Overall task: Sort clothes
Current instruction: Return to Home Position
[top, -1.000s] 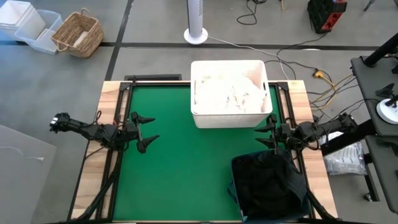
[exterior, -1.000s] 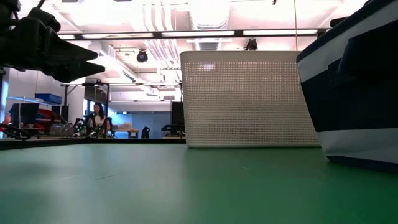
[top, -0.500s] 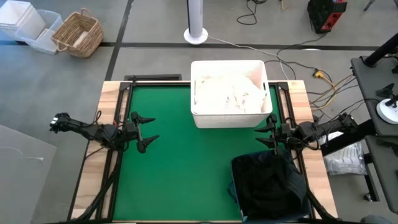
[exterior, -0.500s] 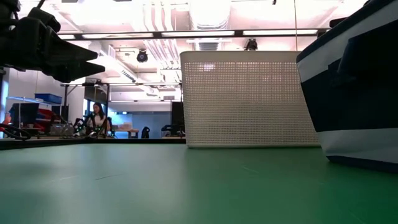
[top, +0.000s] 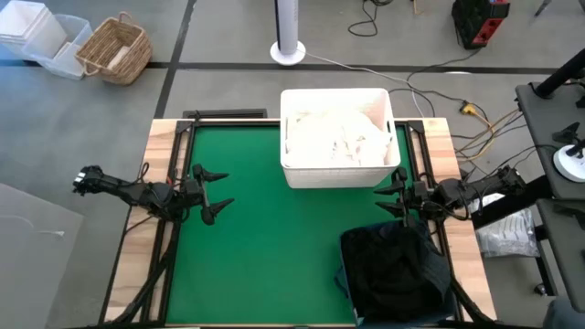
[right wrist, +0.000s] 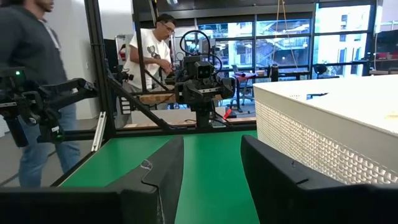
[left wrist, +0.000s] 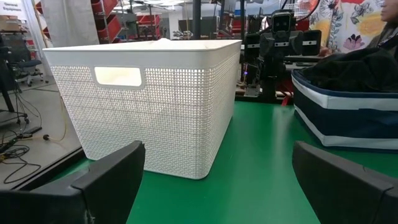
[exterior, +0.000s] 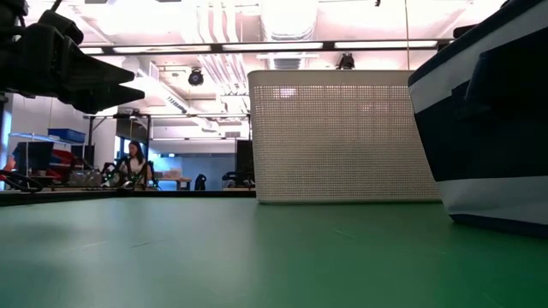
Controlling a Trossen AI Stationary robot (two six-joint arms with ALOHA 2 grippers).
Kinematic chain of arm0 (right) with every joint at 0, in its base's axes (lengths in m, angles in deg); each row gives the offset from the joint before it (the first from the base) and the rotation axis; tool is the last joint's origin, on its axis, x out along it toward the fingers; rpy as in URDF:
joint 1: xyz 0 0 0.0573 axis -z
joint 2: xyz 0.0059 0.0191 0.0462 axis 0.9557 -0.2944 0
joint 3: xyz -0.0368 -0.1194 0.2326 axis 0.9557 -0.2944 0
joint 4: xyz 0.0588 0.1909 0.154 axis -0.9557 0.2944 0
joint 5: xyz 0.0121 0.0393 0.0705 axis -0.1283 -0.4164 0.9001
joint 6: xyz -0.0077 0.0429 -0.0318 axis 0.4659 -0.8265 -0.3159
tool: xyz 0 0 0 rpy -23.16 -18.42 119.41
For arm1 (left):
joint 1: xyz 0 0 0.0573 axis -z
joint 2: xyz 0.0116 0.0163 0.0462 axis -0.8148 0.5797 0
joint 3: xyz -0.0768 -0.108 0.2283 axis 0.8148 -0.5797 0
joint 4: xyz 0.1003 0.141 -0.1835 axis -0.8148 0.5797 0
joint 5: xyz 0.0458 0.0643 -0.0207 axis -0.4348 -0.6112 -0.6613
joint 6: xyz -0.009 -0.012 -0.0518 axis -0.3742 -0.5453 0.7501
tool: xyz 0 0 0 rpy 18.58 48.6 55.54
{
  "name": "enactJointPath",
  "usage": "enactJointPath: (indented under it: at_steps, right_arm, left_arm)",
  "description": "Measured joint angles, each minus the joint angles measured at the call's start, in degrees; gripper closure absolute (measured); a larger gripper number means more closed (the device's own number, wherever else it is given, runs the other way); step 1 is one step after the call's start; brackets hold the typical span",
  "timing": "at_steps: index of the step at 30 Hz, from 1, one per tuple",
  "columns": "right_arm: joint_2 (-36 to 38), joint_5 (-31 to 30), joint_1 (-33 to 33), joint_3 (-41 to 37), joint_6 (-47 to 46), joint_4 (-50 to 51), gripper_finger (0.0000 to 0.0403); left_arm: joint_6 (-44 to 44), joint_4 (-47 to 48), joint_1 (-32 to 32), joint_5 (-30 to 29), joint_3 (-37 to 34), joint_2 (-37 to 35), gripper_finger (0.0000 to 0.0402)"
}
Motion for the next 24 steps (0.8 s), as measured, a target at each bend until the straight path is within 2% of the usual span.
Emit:
enactJointPath:
  at_steps: [16,24]
  right_arm:
    - [0.0,0.0,0.0,0.0,0.0,0.0,0.0225]
    - [0.0,0.0,0.0,0.0,0.0,0.0,0.0233]
  left_arm:
    - [0.0,0.0,0.0,0.0,0.0,0.0,0.0024]
    - [0.0,0.0,0.0,0.0,0.0,0.0,0.0024]
